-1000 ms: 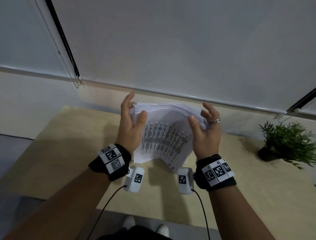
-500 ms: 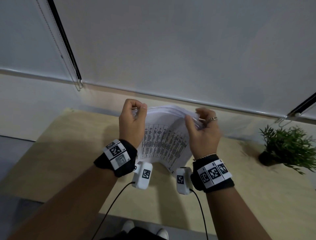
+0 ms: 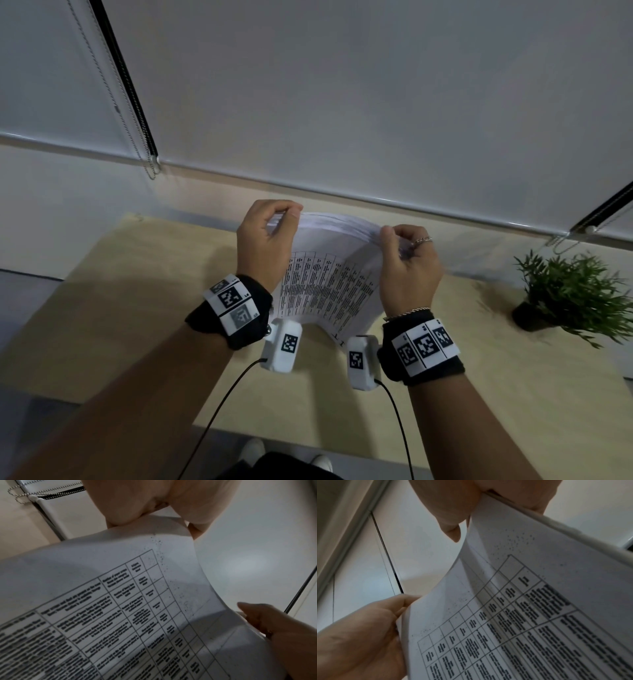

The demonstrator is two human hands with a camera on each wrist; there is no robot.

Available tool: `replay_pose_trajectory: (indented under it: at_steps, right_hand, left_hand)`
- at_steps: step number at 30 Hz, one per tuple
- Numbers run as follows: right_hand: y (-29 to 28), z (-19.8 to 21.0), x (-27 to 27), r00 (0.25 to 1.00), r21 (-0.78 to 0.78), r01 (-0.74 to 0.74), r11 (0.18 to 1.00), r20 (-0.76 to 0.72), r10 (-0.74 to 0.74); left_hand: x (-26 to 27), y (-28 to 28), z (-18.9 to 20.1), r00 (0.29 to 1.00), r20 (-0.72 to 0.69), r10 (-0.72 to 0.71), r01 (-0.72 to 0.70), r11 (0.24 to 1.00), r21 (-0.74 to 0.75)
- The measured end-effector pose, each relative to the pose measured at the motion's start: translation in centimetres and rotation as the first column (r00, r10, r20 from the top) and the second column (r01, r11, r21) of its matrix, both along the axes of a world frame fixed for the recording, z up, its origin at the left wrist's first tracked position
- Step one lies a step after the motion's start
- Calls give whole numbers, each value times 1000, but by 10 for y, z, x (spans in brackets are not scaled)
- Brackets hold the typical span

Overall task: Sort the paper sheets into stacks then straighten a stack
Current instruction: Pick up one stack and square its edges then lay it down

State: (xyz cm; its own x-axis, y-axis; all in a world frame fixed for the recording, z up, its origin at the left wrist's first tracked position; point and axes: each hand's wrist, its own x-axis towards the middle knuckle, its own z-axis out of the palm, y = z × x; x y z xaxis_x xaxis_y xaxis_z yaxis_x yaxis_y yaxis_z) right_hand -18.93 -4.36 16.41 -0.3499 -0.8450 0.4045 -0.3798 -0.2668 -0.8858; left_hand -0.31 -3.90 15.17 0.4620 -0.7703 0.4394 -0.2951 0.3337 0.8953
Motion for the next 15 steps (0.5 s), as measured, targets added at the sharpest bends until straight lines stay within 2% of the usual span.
replay_pose_trajectory:
  at_steps: [4, 6, 9, 12, 15]
  right_hand:
    - [-2, -2, -4, 995, 24, 68, 997, 70, -69]
    - [-1, -1, -4, 992, 21, 5, 1000, 122, -8]
    - [2, 1, 1, 995, 13, -62, 998, 83, 61]
    - [1, -3, -2, 991, -7, -44, 999, 129, 45]
    - [0, -5, -8, 996, -43, -36, 998, 84, 39]
  left_hand:
    - [0, -3, 0, 1000, -29, 1, -1, 1000, 25]
    - [1, -4, 0, 1000, -22, -5, 5, 999, 34]
    - [0, -6, -1, 999, -50, 7, -6, 1000, 26]
    - [2, -7, -2, 999, -50, -3, 4, 1000, 20]
    - [5, -7, -2, 999, -4, -53, 53, 998, 38]
